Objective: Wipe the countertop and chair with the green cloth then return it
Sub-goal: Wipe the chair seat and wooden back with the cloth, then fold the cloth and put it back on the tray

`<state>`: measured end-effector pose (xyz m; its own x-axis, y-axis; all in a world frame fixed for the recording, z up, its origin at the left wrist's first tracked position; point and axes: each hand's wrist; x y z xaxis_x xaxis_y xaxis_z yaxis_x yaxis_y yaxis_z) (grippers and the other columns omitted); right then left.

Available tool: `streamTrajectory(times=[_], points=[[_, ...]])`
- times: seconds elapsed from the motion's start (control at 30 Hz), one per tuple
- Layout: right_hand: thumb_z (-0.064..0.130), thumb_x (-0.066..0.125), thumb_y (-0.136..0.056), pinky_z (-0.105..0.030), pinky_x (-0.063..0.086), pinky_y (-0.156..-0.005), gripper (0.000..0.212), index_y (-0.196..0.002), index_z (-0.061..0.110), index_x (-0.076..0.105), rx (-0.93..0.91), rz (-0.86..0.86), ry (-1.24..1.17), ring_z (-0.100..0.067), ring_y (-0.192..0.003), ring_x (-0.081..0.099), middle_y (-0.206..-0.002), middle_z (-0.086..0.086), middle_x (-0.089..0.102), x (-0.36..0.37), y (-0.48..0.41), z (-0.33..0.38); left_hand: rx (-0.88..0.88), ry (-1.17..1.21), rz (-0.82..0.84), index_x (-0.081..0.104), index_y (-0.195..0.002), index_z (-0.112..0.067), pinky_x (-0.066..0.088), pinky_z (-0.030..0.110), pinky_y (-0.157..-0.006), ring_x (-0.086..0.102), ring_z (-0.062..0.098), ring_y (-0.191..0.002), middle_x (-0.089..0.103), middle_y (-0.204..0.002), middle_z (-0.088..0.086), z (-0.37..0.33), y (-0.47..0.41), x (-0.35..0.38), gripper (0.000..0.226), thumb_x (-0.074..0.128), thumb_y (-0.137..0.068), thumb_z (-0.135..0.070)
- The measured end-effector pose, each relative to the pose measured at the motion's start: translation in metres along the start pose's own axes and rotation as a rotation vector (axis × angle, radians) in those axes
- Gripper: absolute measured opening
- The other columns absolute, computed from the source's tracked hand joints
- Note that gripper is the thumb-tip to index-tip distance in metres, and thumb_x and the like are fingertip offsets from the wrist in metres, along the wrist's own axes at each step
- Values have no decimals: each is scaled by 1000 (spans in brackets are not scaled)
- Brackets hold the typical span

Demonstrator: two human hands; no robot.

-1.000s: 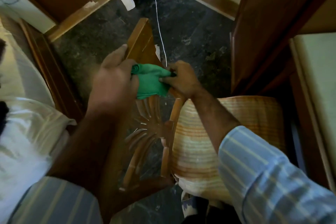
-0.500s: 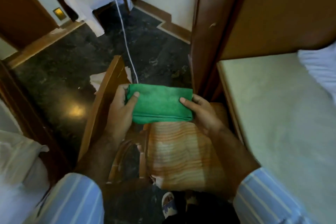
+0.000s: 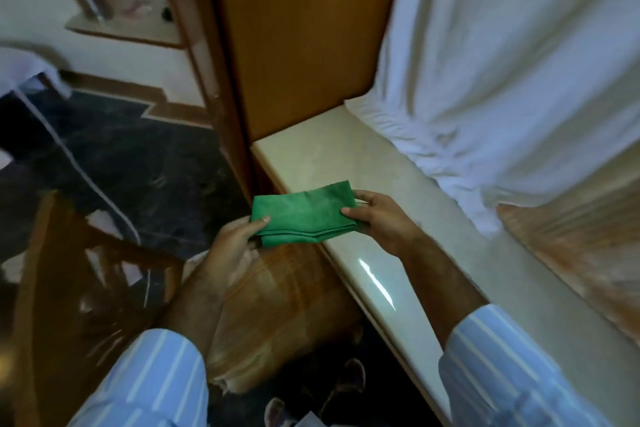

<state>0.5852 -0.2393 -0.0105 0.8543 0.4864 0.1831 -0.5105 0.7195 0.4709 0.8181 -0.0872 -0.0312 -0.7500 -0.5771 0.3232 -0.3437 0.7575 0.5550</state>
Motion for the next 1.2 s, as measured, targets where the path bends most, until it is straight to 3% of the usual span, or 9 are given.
streamTrajectory(times=[0.1,0.4,0.53,0.67,0.77,0.83,0.97,1.13,1.2], points=[[-9,66,-94,-41,62,-97,47,-140,-2,61,-11,-138,-23,-40,-118,73,-127,-26,74,-46,36,3,-6,-92,91,67,-117,-2,61,31,-62,77,24,-83,78,-99,14,9,-1,52,24,57,-95,-2],[1,70,-94,-24,64,-72,34,-128,5,70,-59,-416,16,-20,-94,77,-110,-10,80,-172,165,1,-12,-261,314,67,-114,-12,62,37,-66,77,27,-81,77,-98,11,50,42,198,22,62,-94,-3],[-1,73,-93,-19,61,-59,24,-117,1,75,-62,-554,-6,-8,-68,79,-87,-2,81,-227,235,-15,-37,-315,399,63,-122,-5,62,34,-66,75,27,-85,73,-106,16,92,79,261,29,60,-94,3],[3,75,-93,-16,61,-57,19,-112,1,75,-2,-624,-9,-11,-73,76,-93,-7,78,-287,319,-37,-63,-356,473,61,-123,0,62,31,-65,74,26,-83,72,-105,19,149,124,322,31,60,-93,6],[1,74,-93,-15,59,-54,4,-95,5,75,7,-695,-22,-7,-64,75,-79,-2,78,-332,387,-62,-102,-387,546,63,-120,1,62,31,-65,76,25,-80,72,-106,20,201,162,367,28,61,-92,6],[1,73,-94,-18,62,-57,2,-95,1,74,17,-725,-26,-8,-64,75,-74,0,78,-354,426,-78,-117,-406,581,64,-118,1,61,31,-64,76,24,-80,72,-107,21,232,183,389,27,62,-92,6],[4,81,-87,-39,66,-88,16,-100,-3,76,36,-904,3,-30,-92,74,-101,-19,77,-406,517,-125,-159,-460,677,63,-121,3,61,31,-67,73,27,-89,70,-115,24,303,238,442,30,62,-92,5],[10,89,-81,-34,67,-73,19,-94,1,78,150,-1071,86,-32,-92,79,-106,-23,80,-448,608,-181,-202,-604,765,66,-120,-4,62,35,-68,72,35,-97,73,-111,21,375,307,485,29,65,-91,0],[19,89,-81,-40,67,-82,24,-96,3,80,255,-1100,212,-30,-92,79,-104,-20,81,-458,637,-203,-188,-694,796,69,-115,-7,61,32,-63,74,32,-91,75,-106,17,400,328,494,27,67,-89,-1]])
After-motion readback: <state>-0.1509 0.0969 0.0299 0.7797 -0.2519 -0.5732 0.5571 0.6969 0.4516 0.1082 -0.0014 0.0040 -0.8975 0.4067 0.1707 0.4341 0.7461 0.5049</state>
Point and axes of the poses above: each hand's wrist, its own y-axis away from the middle knuckle, its own x-axis out of the palm, z = x × y
